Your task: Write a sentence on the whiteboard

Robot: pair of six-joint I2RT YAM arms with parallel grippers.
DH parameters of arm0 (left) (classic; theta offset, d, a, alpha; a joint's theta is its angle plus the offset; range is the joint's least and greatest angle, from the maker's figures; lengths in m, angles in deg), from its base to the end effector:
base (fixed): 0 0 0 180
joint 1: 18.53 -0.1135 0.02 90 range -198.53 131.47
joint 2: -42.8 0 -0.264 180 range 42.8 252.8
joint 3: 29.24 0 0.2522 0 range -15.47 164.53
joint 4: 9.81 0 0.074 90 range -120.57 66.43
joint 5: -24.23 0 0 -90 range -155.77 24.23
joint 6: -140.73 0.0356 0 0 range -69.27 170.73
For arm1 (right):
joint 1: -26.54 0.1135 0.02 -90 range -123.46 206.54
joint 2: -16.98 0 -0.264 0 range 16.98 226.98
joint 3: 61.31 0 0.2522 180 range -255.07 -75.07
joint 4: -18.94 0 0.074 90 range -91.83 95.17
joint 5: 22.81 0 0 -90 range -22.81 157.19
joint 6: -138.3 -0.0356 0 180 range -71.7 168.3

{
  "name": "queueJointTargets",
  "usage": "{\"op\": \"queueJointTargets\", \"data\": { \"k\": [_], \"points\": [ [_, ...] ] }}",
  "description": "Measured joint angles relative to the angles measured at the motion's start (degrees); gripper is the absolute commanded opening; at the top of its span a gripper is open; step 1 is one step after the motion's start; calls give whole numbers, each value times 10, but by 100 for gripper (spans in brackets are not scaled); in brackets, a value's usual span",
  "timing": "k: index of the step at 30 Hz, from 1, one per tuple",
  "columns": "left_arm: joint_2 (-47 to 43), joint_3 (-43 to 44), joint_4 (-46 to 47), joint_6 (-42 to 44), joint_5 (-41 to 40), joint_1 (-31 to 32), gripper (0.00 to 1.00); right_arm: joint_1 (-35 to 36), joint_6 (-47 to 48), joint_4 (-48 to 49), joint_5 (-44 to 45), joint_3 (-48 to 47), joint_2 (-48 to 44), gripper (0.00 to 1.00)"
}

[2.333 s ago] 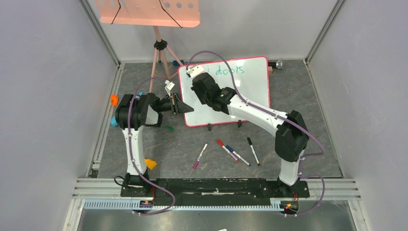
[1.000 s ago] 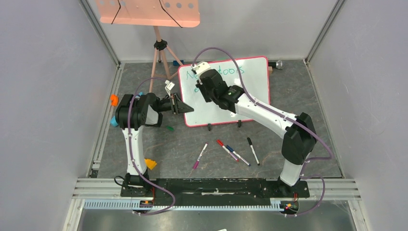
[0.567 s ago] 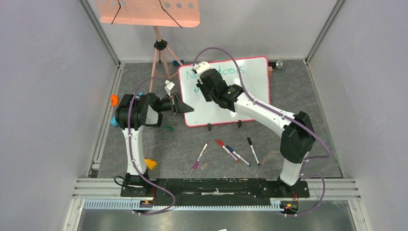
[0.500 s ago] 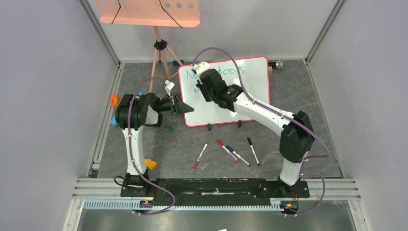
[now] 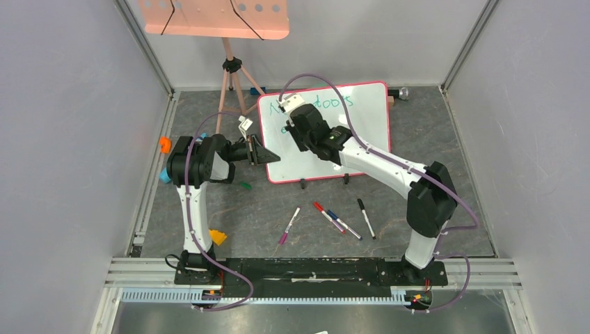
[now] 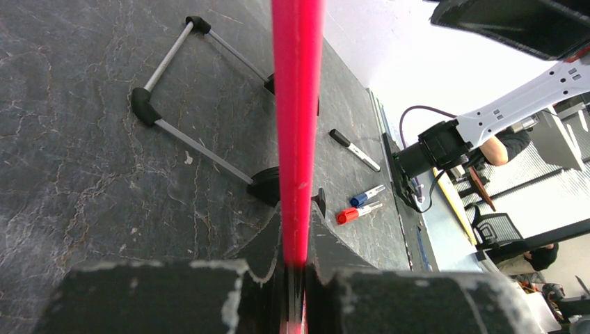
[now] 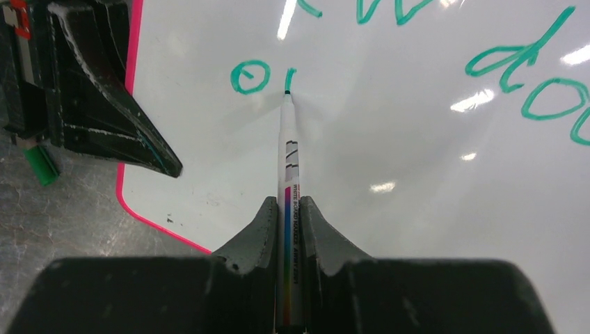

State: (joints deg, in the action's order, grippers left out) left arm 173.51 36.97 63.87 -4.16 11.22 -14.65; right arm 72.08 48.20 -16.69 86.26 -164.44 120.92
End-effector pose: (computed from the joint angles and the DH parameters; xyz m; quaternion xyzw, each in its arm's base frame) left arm 0.3785 -0.0604 0.0991 0.2093 0.6620 -0.6440 0.3213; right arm 0.3041 0.2933 0.3022 -0.2712 0.8409 0.0360 0.4669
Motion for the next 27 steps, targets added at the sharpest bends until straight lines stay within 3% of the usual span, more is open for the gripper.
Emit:
{"op": "queueJointTargets", "data": {
  "k": [10, 19, 27],
  "points": [
    [0, 0, 0, 0, 0, 0, 2, 0, 0, 6, -32, 72, -38, 0],
    [0, 0, 0, 0, 1, 0, 2, 0, 0, 0, -42, 69, -38, 0],
    [0, 0, 1, 0, 1, 0, 2, -1, 0, -14, -41, 8, -38, 0]
  ]
}}
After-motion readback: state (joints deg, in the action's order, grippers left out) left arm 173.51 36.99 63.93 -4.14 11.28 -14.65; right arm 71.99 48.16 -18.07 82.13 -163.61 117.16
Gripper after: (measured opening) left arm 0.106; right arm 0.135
